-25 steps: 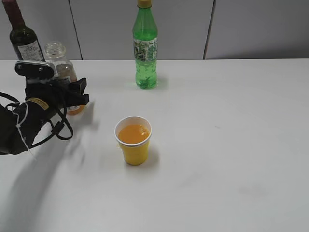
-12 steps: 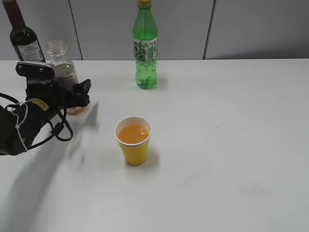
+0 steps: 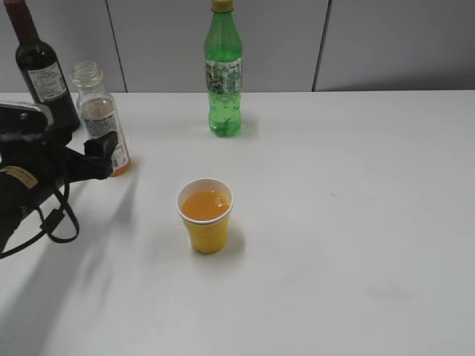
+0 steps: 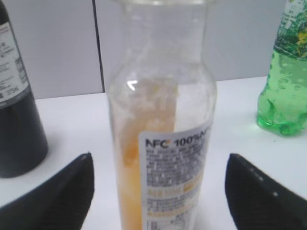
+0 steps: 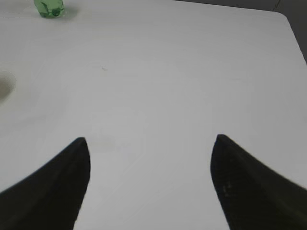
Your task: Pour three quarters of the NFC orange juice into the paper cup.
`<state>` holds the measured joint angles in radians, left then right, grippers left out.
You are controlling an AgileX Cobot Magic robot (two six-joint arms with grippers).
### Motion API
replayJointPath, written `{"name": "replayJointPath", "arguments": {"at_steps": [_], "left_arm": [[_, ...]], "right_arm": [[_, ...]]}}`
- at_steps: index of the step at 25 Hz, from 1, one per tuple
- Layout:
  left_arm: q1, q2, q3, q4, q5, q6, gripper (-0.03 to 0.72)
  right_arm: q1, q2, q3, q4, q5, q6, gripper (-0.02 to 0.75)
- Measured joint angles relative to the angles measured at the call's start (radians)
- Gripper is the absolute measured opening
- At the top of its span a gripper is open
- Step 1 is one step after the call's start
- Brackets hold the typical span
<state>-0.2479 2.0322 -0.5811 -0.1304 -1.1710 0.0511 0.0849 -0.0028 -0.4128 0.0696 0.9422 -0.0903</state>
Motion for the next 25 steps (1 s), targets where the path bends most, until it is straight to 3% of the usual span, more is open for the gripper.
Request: {"name": "replayJointPath", "arguments": {"at_steps": [7,13,19,25], "left_arm": [[0.000,-0.188,0.150,-0.065,0.051,0.054,0.643],[0.003,-0.413,0.164,-0.134,0.261,0.177,0.633],[0.059,-0.598,0.128,-0.148,0.534,0.277,0.627],[0.144,-0.713,-0.003,-0.085,0.899,0.295,0.618]], "right_arm": [[0.000,0.000,0.000,0.000,0.000,0.000,0.592],[0.000,0.000,0.000,0.000,0.000,0.000,0.592],[0.000,0.000,0.000,0.000,-0.001,0.000,0.592],[0.000,0.000,0.000,0.000,-0.001,0.000,0.592]]}}
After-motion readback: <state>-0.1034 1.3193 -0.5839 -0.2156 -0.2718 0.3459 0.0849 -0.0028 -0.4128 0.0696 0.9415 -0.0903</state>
